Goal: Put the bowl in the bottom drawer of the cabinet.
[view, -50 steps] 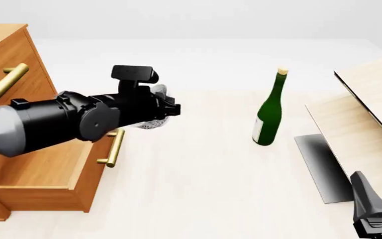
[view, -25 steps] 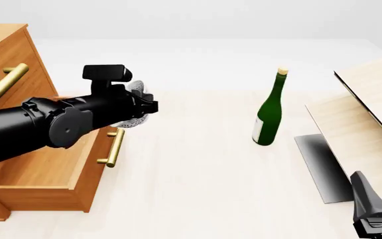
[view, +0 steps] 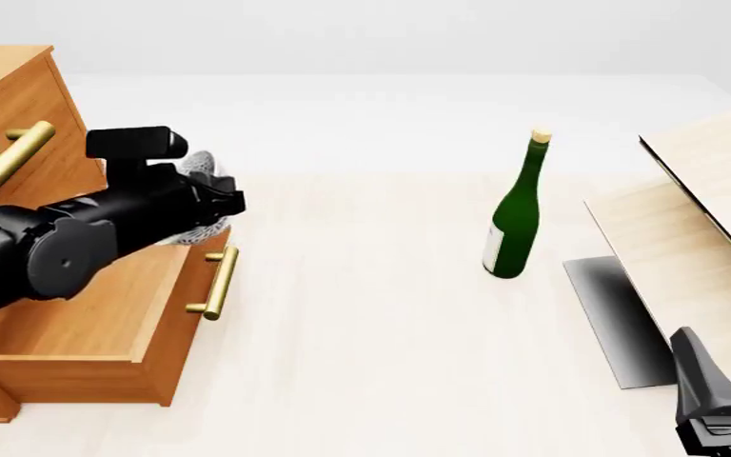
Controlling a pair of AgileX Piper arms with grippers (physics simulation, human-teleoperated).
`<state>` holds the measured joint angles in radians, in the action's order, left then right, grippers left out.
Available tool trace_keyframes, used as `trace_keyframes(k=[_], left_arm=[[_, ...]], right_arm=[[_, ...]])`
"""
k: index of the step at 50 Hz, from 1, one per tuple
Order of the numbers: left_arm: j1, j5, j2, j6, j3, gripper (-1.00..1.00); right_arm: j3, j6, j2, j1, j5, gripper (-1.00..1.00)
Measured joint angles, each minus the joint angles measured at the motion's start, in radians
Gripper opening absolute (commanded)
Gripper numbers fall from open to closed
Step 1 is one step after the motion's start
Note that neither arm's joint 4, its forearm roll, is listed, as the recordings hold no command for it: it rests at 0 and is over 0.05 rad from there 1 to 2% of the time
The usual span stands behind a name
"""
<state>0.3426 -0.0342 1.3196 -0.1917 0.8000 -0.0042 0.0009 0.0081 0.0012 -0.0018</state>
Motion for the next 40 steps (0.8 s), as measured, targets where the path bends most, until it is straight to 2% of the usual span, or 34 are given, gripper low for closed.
trace_keyframes(k=[18,40], left_arm=[[-0.095,-0.031,-0.062,0.005,-0.073,-1.0],[-0.156,-0.072,-0.106,-0.022,-0.154,-1.0]], right_arm=[[0.0,0.0,0.0,0.0,0.0,1.0],[0.0,0.0,0.0,0.0,0.0,1.0]])
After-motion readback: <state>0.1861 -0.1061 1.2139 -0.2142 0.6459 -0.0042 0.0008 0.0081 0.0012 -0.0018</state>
